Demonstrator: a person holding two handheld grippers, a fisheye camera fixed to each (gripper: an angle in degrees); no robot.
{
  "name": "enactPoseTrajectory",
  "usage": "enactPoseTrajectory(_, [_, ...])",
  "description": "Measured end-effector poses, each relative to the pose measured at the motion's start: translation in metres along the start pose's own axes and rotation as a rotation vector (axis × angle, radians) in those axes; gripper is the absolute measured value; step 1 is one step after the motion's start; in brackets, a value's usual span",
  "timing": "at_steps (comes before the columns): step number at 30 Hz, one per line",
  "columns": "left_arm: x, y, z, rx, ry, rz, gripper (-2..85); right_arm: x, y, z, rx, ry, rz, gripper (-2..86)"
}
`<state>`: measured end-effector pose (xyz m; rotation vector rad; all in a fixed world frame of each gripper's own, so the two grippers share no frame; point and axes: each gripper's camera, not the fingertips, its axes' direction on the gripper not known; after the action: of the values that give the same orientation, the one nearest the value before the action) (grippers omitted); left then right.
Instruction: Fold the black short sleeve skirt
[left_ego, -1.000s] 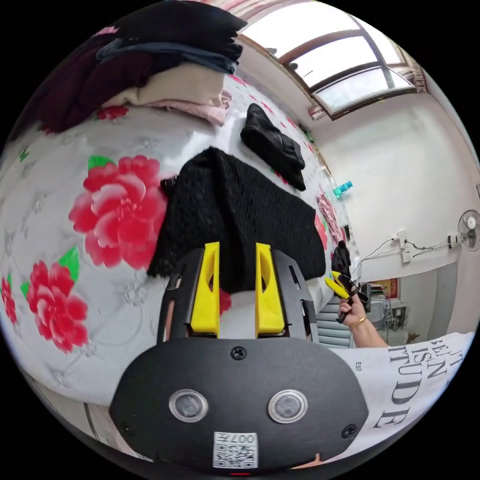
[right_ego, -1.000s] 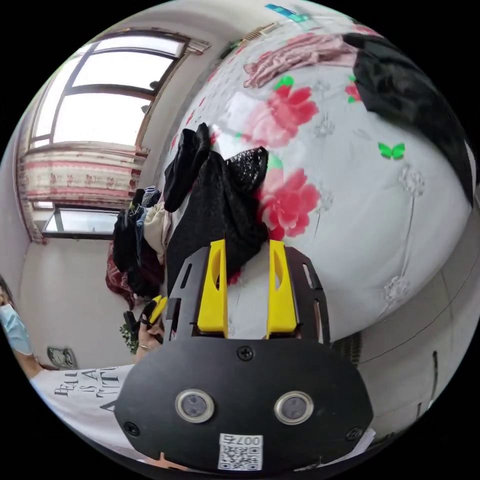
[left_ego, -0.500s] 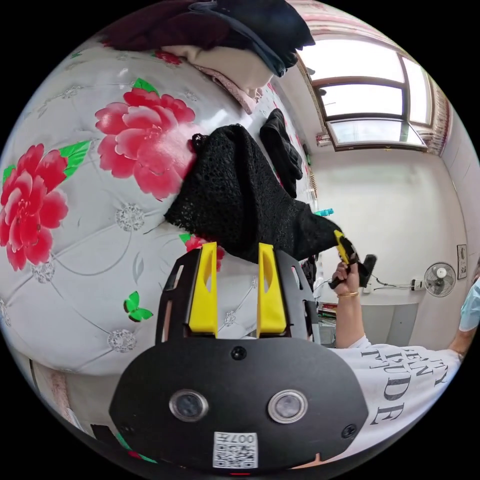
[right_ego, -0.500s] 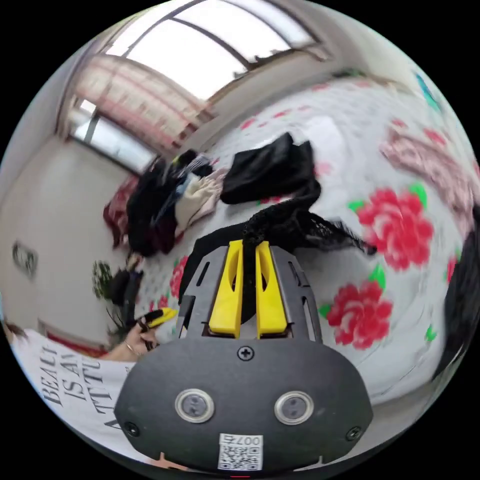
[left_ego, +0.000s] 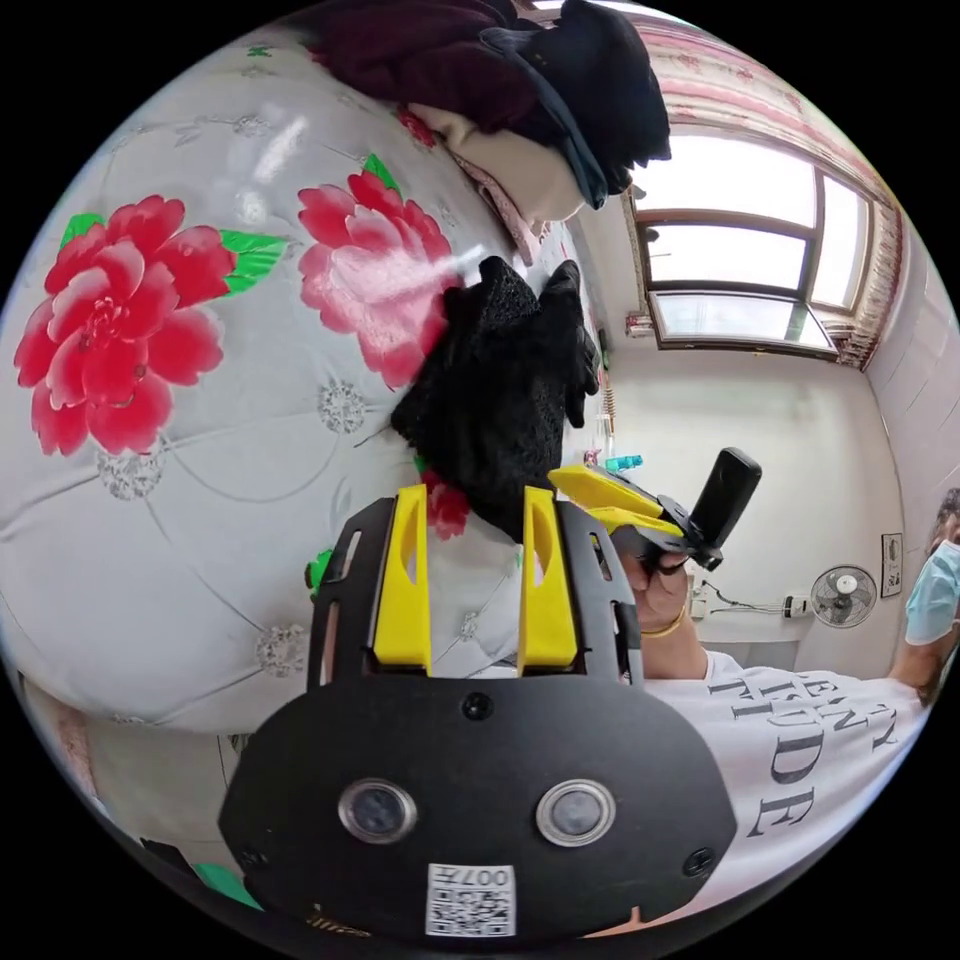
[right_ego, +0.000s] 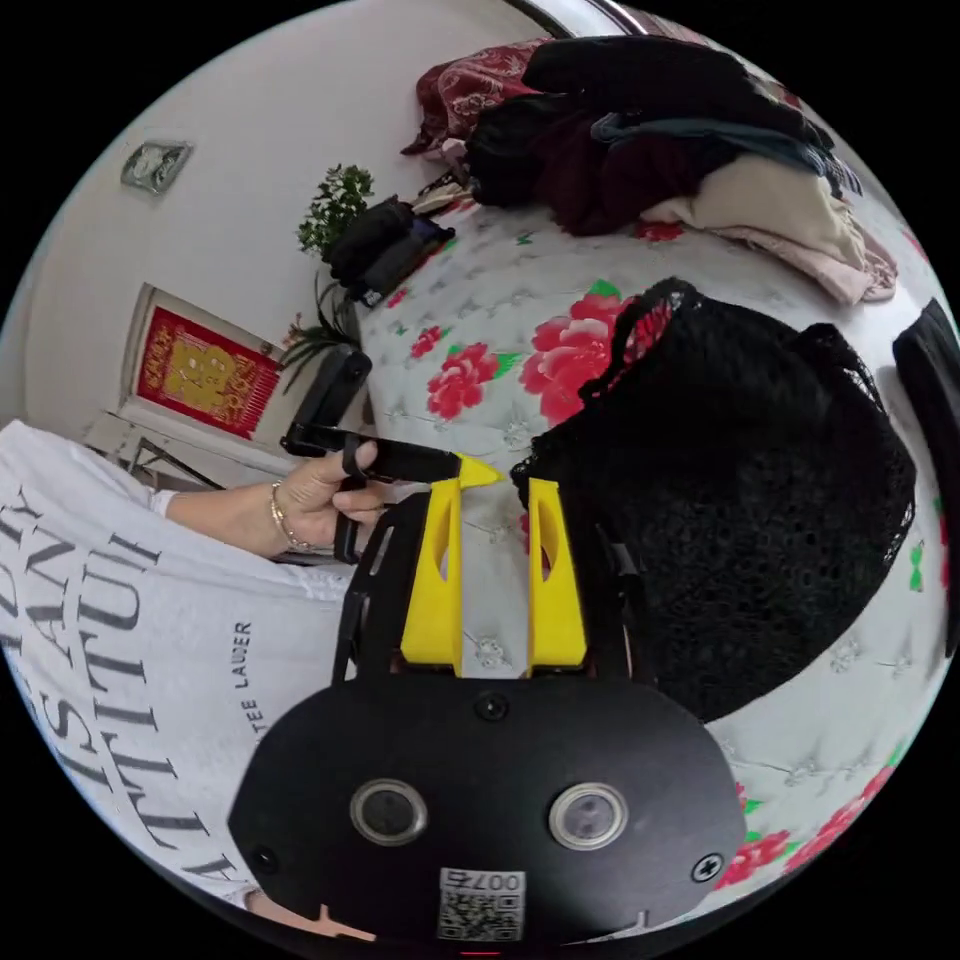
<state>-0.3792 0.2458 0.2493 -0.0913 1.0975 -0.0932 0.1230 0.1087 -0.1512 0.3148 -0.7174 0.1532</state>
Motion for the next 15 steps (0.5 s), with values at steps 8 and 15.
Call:
enactPoseTrajectory(8, [-0.023, -0.003, 0.051, -0.096, 0.139, 0.016, 16.2, 0.145, 0.129, -0.114, 0.337, 0.051, 0.514, 10.1])
enactPoseTrajectory(15, [-0.039, -0.028, 0.114, -0.188, 0.13, 0.03, 19.8, 0.178, 0.201, -0.043, 0.349, -0.128, 0.704, 9.8])
